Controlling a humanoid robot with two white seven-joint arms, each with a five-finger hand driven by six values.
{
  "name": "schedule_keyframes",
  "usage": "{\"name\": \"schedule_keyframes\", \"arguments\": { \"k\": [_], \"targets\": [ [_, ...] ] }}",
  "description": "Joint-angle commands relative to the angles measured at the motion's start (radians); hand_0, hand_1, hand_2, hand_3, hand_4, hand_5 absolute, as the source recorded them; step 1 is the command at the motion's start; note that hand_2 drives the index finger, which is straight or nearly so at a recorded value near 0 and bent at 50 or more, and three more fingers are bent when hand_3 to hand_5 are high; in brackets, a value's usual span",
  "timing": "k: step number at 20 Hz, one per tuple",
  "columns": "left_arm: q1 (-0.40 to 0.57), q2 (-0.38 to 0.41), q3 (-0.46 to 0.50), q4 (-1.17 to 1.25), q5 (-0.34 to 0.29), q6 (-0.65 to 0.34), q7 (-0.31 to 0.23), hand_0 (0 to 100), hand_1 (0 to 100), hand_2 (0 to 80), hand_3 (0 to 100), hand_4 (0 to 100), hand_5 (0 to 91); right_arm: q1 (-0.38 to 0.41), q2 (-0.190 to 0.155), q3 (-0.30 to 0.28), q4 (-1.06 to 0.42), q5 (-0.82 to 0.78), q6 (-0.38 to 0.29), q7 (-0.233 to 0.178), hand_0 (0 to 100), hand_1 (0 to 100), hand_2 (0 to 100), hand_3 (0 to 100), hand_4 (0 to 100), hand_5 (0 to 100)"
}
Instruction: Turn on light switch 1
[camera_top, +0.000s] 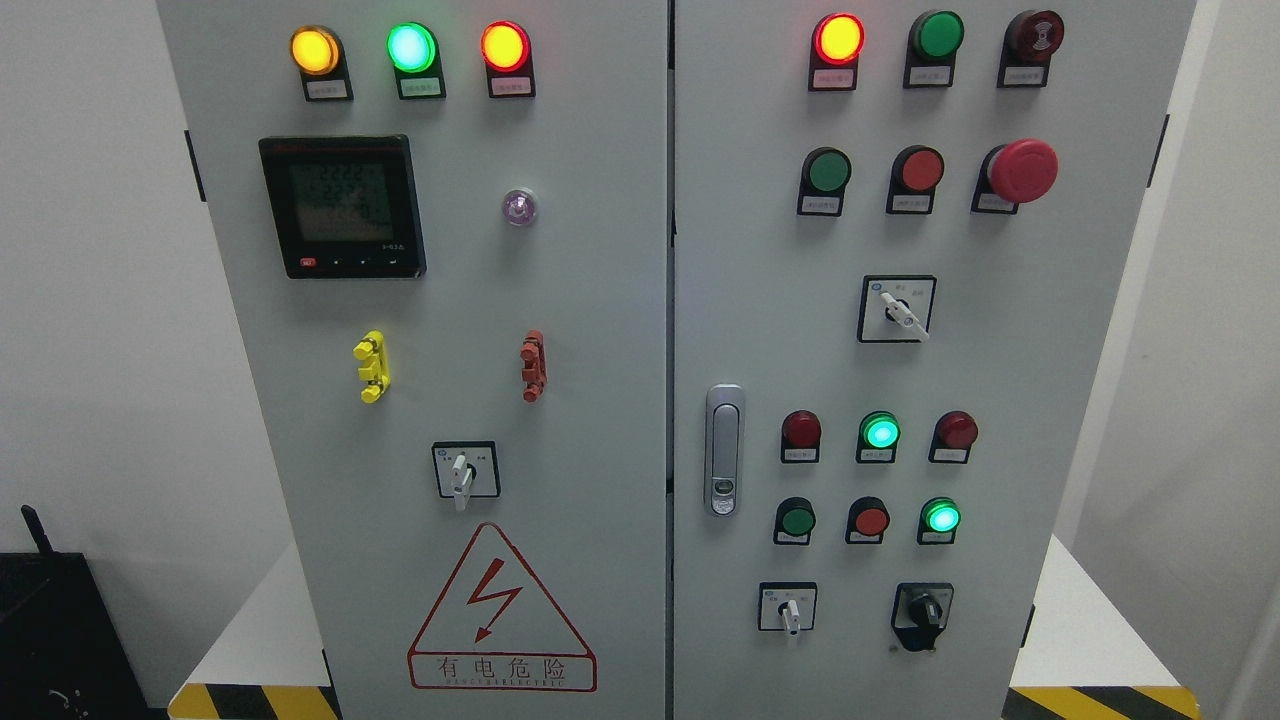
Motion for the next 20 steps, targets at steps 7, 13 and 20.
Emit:
{"name": "schedule_keyframes", "arguments": {
  "k": [7,13,20],
  "targets": [
    [0.363,0.052,0.012,-0.921,-0.012,0.004,0.033,14,4,0.0,0,0,0.0,0.0,0.0,-0.001,0.0,0.0,0.001,-0.001,31,0,0,0,0,0],
    [0.489,0.117,0.063,-1.479,-0.003,-0.003,0.024,22,7,0.0,0,0,0.0,0.0,0.0,0.0,0.0,0.0,0.001,-0.001,31,0,0,0,0,0],
    [0.387,0.104,0.156,-1.76,-0.003,-0.008,0.024,30,21,0.5,26,37,0.2,0.0,0.0,0.0,0.0,0.0,0.001,-0.001,31,0,0,0,0,0]
  ]
}}
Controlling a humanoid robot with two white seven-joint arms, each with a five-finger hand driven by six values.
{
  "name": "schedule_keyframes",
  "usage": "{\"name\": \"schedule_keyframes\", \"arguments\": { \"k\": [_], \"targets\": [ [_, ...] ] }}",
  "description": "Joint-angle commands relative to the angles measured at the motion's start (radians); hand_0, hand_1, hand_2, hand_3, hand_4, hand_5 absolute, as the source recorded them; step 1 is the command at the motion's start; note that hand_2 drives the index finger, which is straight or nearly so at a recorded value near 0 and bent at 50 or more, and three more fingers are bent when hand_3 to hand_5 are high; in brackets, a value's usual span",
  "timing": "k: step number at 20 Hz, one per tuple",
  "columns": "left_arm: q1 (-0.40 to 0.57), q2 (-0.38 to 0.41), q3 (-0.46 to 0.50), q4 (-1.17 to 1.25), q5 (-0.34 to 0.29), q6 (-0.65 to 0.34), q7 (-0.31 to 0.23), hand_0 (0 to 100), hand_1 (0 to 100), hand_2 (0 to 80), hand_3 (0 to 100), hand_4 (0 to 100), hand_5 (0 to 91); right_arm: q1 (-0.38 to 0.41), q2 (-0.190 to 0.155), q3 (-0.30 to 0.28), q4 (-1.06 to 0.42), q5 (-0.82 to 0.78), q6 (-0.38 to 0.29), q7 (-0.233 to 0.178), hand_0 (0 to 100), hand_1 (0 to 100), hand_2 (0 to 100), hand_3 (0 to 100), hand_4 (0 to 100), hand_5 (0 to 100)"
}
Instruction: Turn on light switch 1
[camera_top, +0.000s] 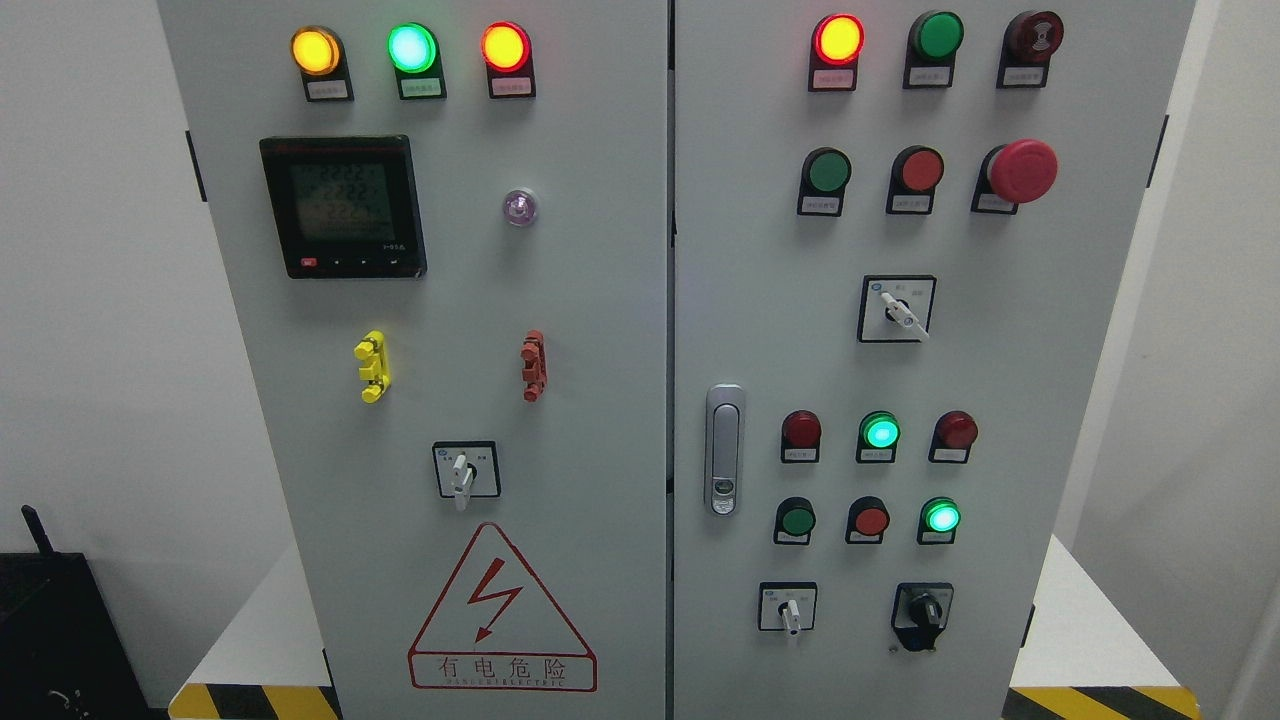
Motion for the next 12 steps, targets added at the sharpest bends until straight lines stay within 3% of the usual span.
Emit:
{"name": "schedule_keyframes", "arguments": {
  "k": [1,2,4,5,8,12],
  "targets": [
    [-0.055,0.033,0.106,-0.648,0.004,-0.001,0.001,33,26,2.5,31,43,10.6,0.0,0.0,0.0,0.0,0.0,0.001,-0.001,31,0,0,0,0,0],
    [-0.075,0.033,0.108,-0.672,0.009,-0.001,0.006,35,31,5.3,35,50,20.7,0.0,0.0,-0.001,0.0,0.0,0.001,-0.001,31,0,0,0,0,0],
    [-0.095,0.033,0.108,-0.724,0.015,0.001,0.01,36,32,8.2,38,55,28.1,0.0,0.0,0.0,0.0,0.0,0.001,-0.001,31,0,0,0,0,0],
    [-0.1,0.031,0.106,-0.749,0.021,0.002,0.022,37,36,12.8,45,63,37.8,0.0,0.0,-0.001,0.0,0.0,0.001,-0.001,31,0,0,0,0,0],
    [-0.166,0.031,0.102,-0.8,0.055,0.016,0.11,38,43,20.2,58,78,60.2,0.0,0.0,0.0,0.0,0.0,0.001,-0.001,31,0,0,0,0,0],
    [-0.229,0.033,0.102,-0.878,0.087,0.055,0.11,35,49,26.2,70,88,78.3,0.0,0.0,0.0,0.0,0.0,0.001,-0.001,31,0,0,0,0,0]
  ]
}}
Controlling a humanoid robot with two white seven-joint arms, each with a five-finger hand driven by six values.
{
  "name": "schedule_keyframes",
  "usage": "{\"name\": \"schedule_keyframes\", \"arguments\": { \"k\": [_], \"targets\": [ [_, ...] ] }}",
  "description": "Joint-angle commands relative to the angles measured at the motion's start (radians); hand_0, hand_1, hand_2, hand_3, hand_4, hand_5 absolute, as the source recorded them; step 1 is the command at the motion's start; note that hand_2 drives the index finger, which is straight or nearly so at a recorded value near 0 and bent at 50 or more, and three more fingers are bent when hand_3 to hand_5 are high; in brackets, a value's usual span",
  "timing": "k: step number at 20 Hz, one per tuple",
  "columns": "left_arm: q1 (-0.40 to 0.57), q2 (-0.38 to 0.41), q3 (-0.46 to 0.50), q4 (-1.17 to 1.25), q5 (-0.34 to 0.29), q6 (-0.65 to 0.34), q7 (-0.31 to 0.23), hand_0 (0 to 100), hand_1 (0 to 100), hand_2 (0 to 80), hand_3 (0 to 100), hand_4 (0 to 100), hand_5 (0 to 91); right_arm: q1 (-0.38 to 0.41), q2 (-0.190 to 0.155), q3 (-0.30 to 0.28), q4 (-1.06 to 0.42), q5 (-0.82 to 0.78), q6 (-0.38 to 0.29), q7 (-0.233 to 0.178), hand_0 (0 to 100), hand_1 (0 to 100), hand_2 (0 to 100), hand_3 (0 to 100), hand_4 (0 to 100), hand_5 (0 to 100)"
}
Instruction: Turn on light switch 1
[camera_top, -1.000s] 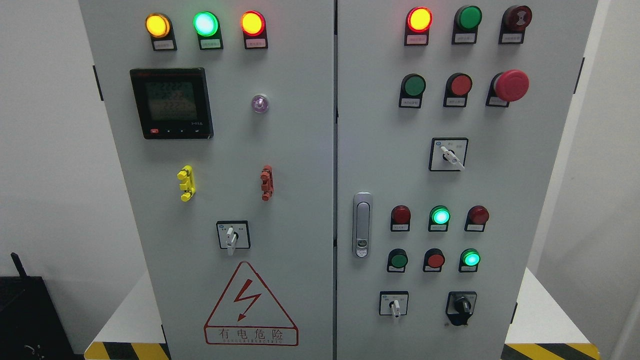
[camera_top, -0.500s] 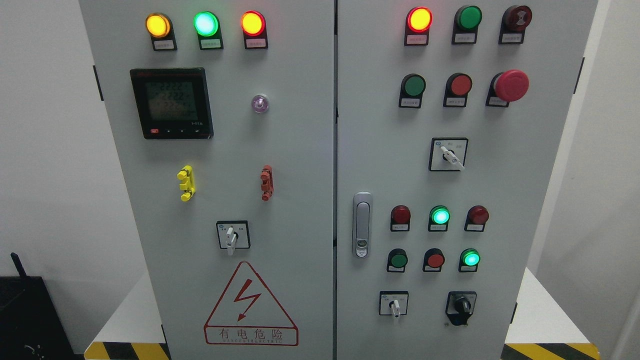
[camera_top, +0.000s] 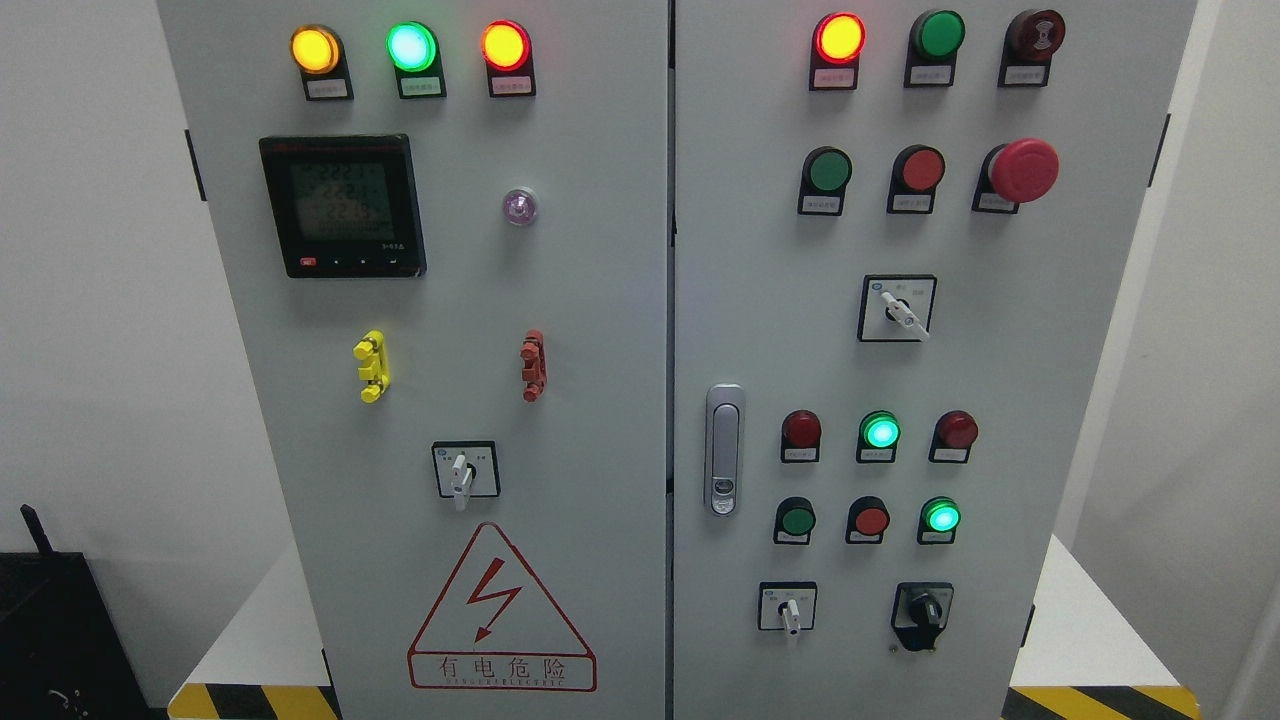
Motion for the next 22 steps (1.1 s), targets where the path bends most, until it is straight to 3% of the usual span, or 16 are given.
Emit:
{"name": "schedule_keyframes", "arguments": {
  "k": [1,4,10,13,17,22],
  "targets": [
    [-0.104,0.013,0.032,-0.363,0.046,0.016,0.014,34,50,28.2,73,90,82.6,0.0,0.0,0.0,0.0,0.0,0.001,-0.001,31,0,0,0,0,0],
    [-0.162,0.012,0.023,-0.366,0.046,0.016,0.028,31,52,32.9,78,90,84.9,0.0,0.0,0.0,0.0,0.0,0.001,-0.001,31,0,0,0,0,0],
    [-0.274,-0.005,-0.026,-0.366,0.054,0.071,0.077,14,57,39.4,82,92,85.9,0.0,0.0,0.0,0.0,0.0,0.001,-0.001,31,0,0,0,0,0],
    [-0.326,-0.034,-0.068,-0.366,0.054,0.127,0.094,11,60,40.5,83,92,86.0,0.0,0.0,0.0,0.0,0.0,0.001,-0.001,31,0,0,0,0,0],
    [-0.385,-0.054,-0.126,-0.365,0.045,0.198,0.167,7,64,40.9,83,92,85.8,0.0,0.0,0.0,0.0,0.0,0.001,-0.001,31,0,0,0,0,0],
    [-0.435,-0.073,-0.138,-0.365,0.026,0.276,0.201,5,66,41.2,83,91,85.3,0.0,0.0,0.0,0.0,0.0,0.001,-0.001,31,0,0,0,0,0]
  ]
}}
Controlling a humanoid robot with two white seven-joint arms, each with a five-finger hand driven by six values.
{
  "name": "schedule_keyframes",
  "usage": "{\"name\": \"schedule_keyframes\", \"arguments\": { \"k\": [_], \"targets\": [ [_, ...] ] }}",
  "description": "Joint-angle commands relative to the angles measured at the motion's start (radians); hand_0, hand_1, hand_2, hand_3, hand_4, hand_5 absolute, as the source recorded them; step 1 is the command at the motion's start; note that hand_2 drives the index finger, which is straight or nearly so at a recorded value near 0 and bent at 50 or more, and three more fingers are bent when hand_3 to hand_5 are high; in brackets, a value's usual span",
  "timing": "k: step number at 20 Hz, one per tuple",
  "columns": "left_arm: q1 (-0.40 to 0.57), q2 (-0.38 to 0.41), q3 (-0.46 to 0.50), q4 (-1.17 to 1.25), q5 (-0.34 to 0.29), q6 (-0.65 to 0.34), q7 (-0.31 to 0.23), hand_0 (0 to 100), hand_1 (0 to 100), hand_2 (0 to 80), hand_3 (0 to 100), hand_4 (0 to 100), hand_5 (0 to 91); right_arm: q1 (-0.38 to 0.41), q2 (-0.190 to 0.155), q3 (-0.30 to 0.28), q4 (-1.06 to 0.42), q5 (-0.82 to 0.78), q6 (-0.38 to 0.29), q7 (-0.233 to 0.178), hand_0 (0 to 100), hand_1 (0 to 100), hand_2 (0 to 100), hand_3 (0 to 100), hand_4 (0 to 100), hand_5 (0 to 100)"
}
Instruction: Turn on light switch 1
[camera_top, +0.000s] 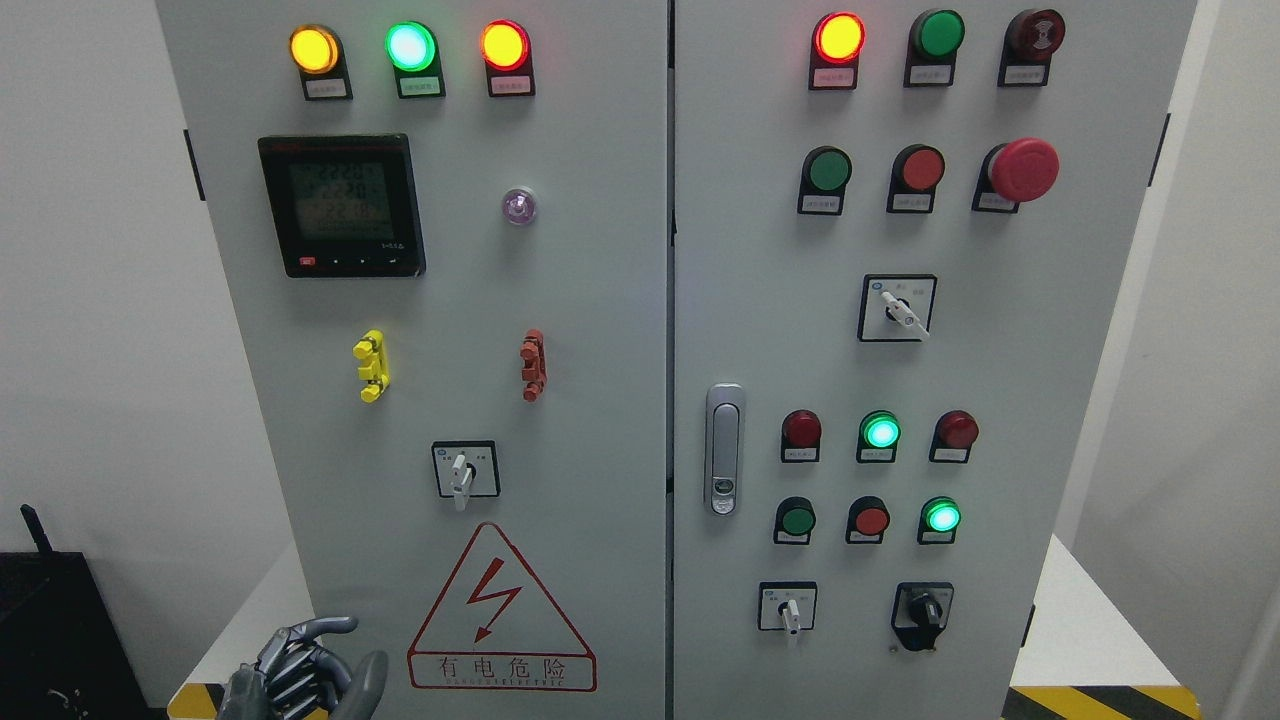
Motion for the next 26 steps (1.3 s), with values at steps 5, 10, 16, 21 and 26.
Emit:
{"name": "schedule_keyframes", "arguments": {
  "k": [5,10,16,21,26],
  "targets": [
    [-0.114,-0.068,-0.092,-0.046,-0.047,0.104,0.023,5,66,43.6,83,90,85.6,0.0,0.0,0.0,0.0,0.0,0.0,0.0,31,0,0,0,0,0],
    [-0.163,-0.111,-0.133,-0.042,-0.101,0.184,0.024,4,66,44.3,83,90,85.9,0.0,0.0,0.0,0.0,0.0,0.0,0.0,31,0,0,0,0,0],
    [-0.208,-0.143,-0.13,-0.014,-0.128,0.217,0.05,4,67,45.4,84,92,86.5,0.0,0.0,0.0,0.0,0.0,0.0,0.0,31,0,0,0,0,0],
    [-0.24,-0.146,-0.118,-0.002,-0.144,0.259,0.054,3,67,45.9,84,92,86.9,0.0,0.0,0.0,0.0,0.0,0.0,0.0,31,0,0,0,0,0],
    [-0.245,-0.148,-0.107,0.008,-0.147,0.264,0.054,4,67,46.4,84,92,86.9,0.0,0.0,0.0,0.0,0.0,0.0,0.0,31,0,0,0,0,0]
  ]
}}
